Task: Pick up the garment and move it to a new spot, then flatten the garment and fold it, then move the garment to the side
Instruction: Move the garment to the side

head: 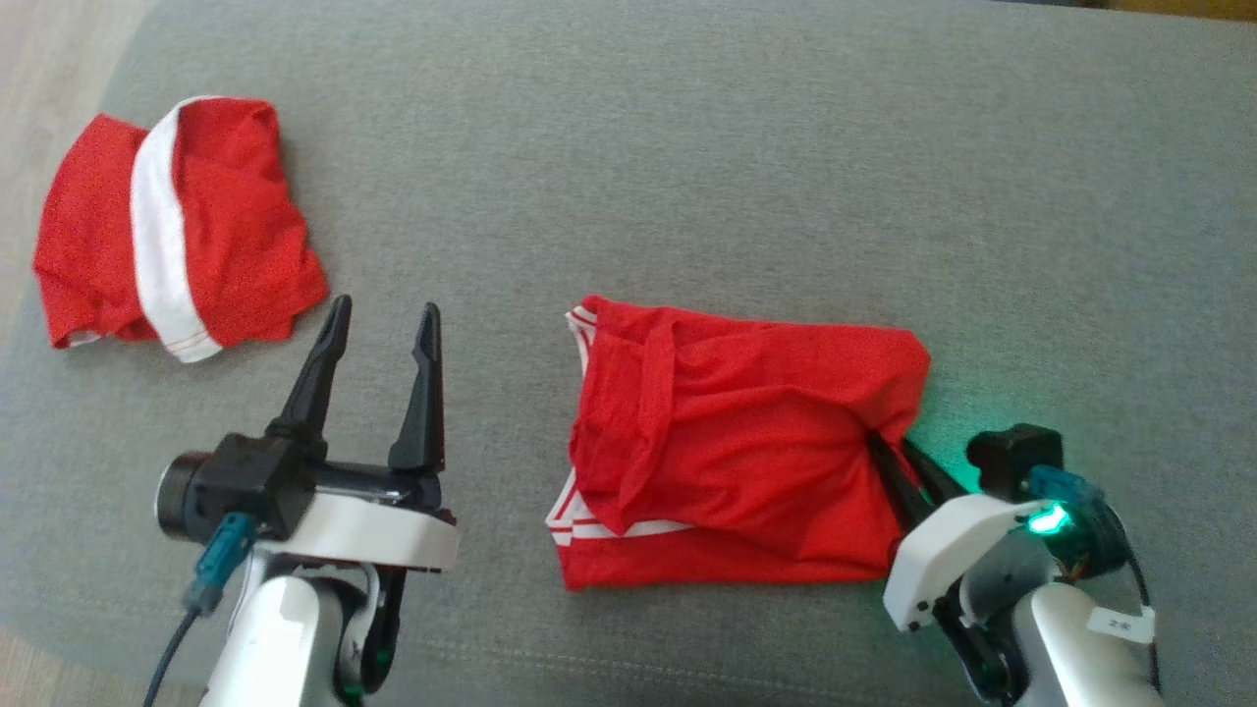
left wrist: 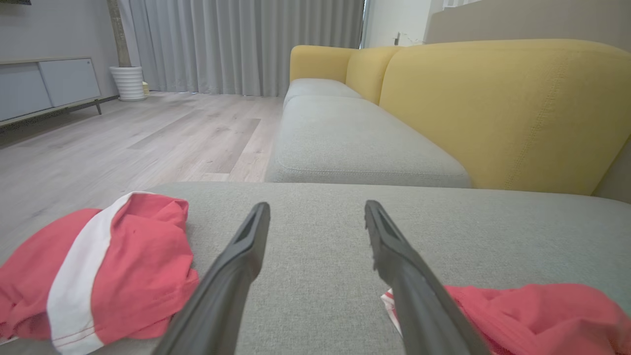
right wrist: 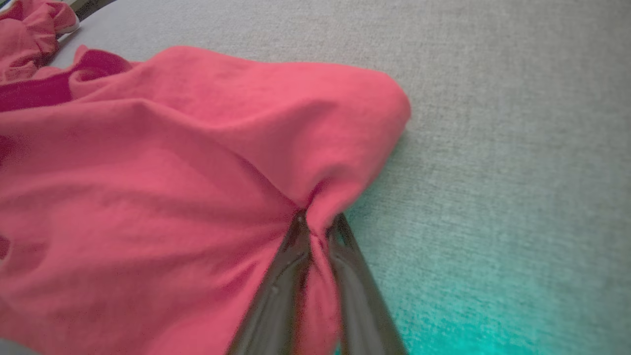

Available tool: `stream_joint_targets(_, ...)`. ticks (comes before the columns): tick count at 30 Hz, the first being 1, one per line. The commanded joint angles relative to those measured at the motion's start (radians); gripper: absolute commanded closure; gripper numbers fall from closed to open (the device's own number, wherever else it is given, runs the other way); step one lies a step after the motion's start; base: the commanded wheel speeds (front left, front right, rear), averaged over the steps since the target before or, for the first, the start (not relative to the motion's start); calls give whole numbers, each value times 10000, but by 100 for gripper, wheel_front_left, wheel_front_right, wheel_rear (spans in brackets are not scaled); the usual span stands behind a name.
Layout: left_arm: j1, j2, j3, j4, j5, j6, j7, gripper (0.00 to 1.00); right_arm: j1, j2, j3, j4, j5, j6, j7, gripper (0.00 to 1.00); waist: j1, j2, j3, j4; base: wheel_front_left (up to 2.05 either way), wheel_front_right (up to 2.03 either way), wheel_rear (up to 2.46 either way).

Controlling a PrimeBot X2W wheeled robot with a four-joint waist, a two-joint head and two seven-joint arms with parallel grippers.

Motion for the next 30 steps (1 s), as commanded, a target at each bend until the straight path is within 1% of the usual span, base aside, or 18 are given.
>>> stream_joint_targets(1, -400, 35, 419, -393, -10, -2, -119, 0, -25, -76, 438, -67, -2, -9, 205, 100, 0, 0, 47, -163, 0, 0, 0)
stream_joint_targets(6, -348, 66, 584, -537, 109, -31, -120, 0, -226, -353, 677, -644, -83, -9, 83, 100, 0, 0, 74, -727, 0, 0, 0)
stream_joint_targets(12, -269, 150, 774, -818, 223, -62, -121, 0, -764, -748, 756, -1160, -161, -9, 16, 100, 0, 0, 192, -1806, 0, 0, 0)
stream_joint_targets(16, -370, 215, 787, -935, 298, -147, -121, 0, -1217, -1149, 650, -1279, -186, -9, 7, 100, 0, 0, 397, -2560, 0, 0, 0)
stream_joint_targets(19, -484, 265, 736, -1000, 372, -211, -121, 0, -1680, -1604, 425, -1200, -191, -9, -61, 100, 0, 0, 633, -3091, 0, 0, 0)
stream_joint_targets(20, -484, 265, 736, -1000, 372, -211, -121, 0, -1680, -1604, 425, -1200, -191, -9, -61, 100, 0, 0, 633, -3091, 0, 0, 0)
stream_joint_targets(21, -533, 287, 711, -999, 392, -240, -121, 0, -1859, -1776, 335, -1140, -168, -9, -86, 100, 0, 0, 720, -3243, 0, 0, 0)
stream_joint_targets(22, -658, 324, 667, -1007, 422, -299, -121, 0, -2281, -2185, 148, -1015, -163, -9, -228, 100, 0, 0, 913, -3513, 0, 0, 0)
stream_joint_targets(23, -726, 338, 635, -1011, 444, -324, -121, 0, -2489, -2370, 63, -920, -90, -9, -269, 100, 0, 0, 1027, -3633, 0, 0, 0)
stream_joint_targets(25, -882, 357, 551, -1029, 497, -371, -121, 0, -2927, -2822, -124, -712, -70, -9, -352, 100, 0, 0, 1274, -3811, 0, 0, 0)
stream_joint_targets(26, -882, 357, 551, -1029, 497, -371, -121, 0, -2927, -2822, -124, -712, -70, -9, -352, 100, 0, 0, 1274, -3811, 0, 0, 0)
stream_joint_targets(27, -972, 374, 514, -1037, 522, -399, -121, 0, -3118, -3016, -215, -617, -65, -9, -351, 100, 0, 0, 1403, -3881, 0, 0, 0)
stream_joint_targets(28, -1148, 417, 456, -1045, 566, -451, -121, 0, -3498, -3413, -370, -462, -81, -9, -372, 100, 0, 0, 1639, -4000, 0, 0, 0)
stream_joint_targets(30, -1308, 452, 422, -1049, 592, -489, -122, 0, -3846, -3785, -586, -198, -67, -9, -331, 100, 0, 0, 1873, -4092, 0, 0, 0)
